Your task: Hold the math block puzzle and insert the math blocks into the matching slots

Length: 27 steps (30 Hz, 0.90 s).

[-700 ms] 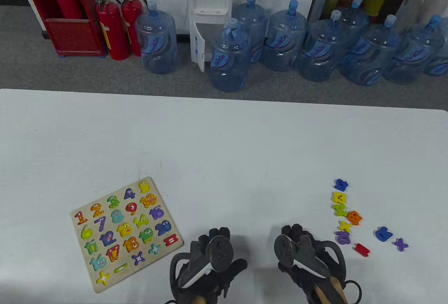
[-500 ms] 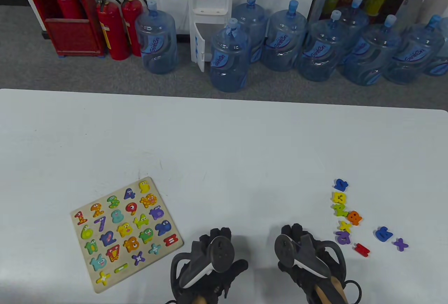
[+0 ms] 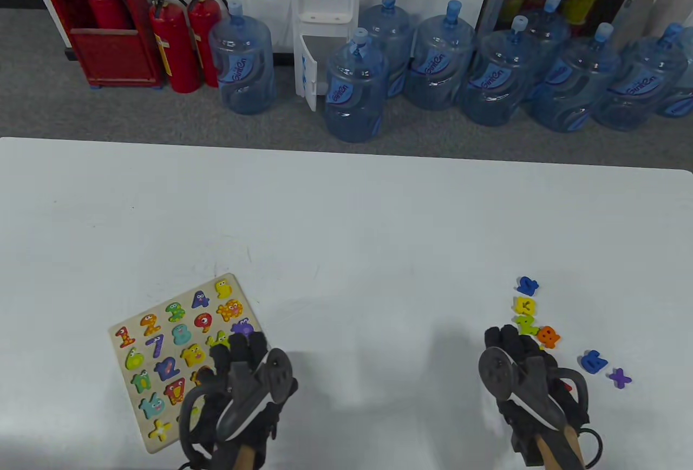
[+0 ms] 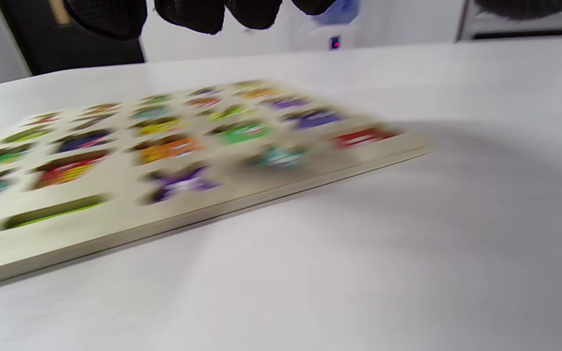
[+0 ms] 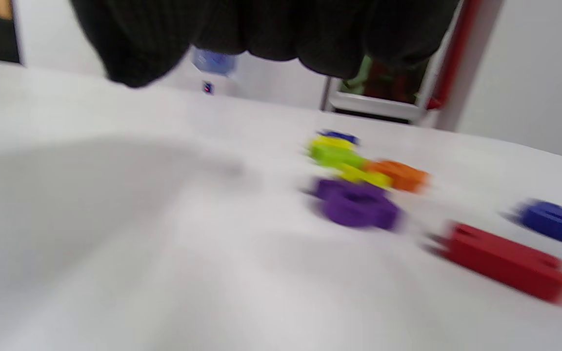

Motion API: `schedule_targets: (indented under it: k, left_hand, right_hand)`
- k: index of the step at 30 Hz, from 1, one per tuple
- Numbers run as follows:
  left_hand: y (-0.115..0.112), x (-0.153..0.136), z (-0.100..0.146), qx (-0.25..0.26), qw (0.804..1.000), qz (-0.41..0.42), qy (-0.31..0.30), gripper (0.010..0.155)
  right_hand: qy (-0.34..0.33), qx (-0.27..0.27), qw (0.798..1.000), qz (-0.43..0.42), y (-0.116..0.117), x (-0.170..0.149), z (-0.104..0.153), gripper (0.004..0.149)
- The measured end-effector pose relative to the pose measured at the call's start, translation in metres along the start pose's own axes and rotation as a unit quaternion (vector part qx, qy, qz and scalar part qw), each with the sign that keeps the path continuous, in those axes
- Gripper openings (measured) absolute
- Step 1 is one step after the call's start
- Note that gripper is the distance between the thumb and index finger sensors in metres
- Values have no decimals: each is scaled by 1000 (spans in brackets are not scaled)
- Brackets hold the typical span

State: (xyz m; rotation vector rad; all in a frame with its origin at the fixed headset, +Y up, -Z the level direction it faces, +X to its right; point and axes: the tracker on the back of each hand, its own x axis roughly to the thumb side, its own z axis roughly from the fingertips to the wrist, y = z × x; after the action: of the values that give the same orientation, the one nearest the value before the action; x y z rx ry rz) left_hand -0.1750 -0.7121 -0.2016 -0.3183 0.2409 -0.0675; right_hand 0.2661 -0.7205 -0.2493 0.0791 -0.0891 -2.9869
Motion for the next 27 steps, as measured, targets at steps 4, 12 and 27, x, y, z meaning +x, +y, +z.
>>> schedule_targets:
  k: [4, 12, 27]
  left_hand:
    - [-19, -33, -14, -63, 997, 6, 42, 90]
    - [-35, -49, -14, -132, 991, -6, 26, 92]
    - [-27, 40, 8, -120, 979, -114, -121, 83]
  right_hand:
    - [59, 62, 996, 23, 21, -27, -13, 73]
    - [91, 65, 990, 90, 29, -19, -14, 71]
    - [-45, -22, 999, 17, 7, 14, 4, 54]
